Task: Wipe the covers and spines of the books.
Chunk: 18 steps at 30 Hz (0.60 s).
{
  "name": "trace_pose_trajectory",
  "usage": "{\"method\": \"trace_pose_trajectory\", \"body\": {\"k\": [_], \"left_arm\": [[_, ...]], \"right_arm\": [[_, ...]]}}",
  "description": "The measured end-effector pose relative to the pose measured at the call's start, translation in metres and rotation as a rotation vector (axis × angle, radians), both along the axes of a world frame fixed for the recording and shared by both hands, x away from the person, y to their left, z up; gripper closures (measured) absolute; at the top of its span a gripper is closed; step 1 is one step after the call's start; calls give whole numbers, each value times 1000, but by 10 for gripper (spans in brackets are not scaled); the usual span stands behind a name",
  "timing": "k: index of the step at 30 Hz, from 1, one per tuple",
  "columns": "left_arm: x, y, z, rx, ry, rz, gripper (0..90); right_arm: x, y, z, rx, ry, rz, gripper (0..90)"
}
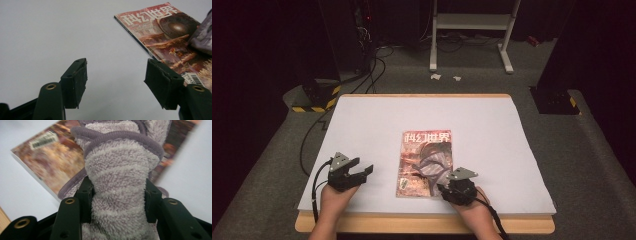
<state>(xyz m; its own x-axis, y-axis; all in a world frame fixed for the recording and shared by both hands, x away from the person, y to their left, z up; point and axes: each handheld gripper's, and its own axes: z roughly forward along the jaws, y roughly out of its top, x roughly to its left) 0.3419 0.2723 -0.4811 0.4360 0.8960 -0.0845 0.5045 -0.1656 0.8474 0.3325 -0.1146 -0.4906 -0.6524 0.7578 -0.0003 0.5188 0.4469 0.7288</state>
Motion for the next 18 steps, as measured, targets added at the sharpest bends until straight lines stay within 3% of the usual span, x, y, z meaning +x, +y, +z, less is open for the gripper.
{"method": "trace_pose_trajectory", "body": {"k": [2,8,18], "left_arm": [[0,-1,-1,1,2,-1,342],[0,-2,-2,9,5,2,342],[0,0,-1,2,-1,2,342]], "right_arm": [[-3,-11,1,0,-2,-19,543],[-6,-22,0,1,1,-33,543],[-1,9,2,-79,-44,-25,542]]}}
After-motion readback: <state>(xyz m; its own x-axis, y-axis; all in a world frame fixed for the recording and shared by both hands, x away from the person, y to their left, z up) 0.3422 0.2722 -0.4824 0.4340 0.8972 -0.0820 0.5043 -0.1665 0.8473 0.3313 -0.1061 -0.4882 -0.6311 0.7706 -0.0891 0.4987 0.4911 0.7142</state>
